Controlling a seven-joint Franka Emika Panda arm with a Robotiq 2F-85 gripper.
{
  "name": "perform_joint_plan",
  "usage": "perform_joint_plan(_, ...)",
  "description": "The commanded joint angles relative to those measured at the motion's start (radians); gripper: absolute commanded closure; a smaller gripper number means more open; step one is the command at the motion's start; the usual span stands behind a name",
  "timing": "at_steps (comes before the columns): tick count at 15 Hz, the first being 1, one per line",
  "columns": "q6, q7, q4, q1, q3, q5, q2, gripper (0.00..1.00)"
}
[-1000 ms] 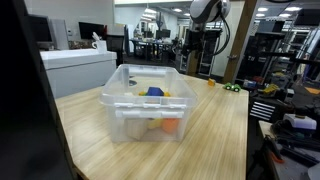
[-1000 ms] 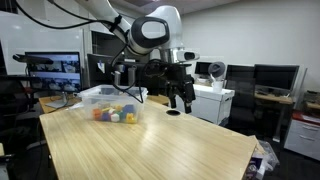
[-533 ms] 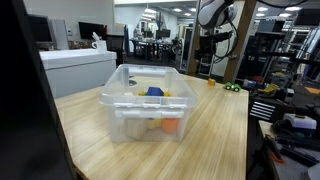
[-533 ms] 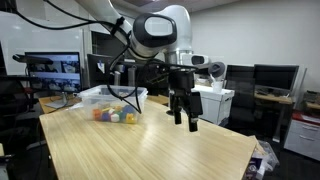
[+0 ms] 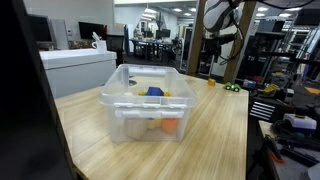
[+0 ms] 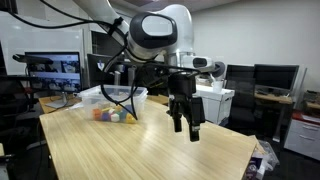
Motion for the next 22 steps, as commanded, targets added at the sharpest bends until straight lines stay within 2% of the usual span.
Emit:
perform_joint_plan(1, -0.003, 0.003, 0.005, -0.013, 0.015, -0.005, 0.0, 0.0)
perform_joint_plan(5, 0.012, 0.022, -0.021, -0.025, 0.017, 0.033, -0.017, 0.0)
perform_joint_plan(9, 0.01, 0.07, -0.051, -0.043, -0.002, 0.038, -0.027, 0.0)
perform_joint_plan(13, 0.042, 0.066, -0.104, -0.072, -0.016, 0.039, -0.033, 0.0)
perform_joint_plan(19, 0.121, 0.043, -0.177, -0.099, 0.014, 0.171, 0.0, 0.0)
perform_joint_plan(22, 0.146, 0.041, -0.167, -0.104, 0.031, 0.243, 0.022, 0.0)
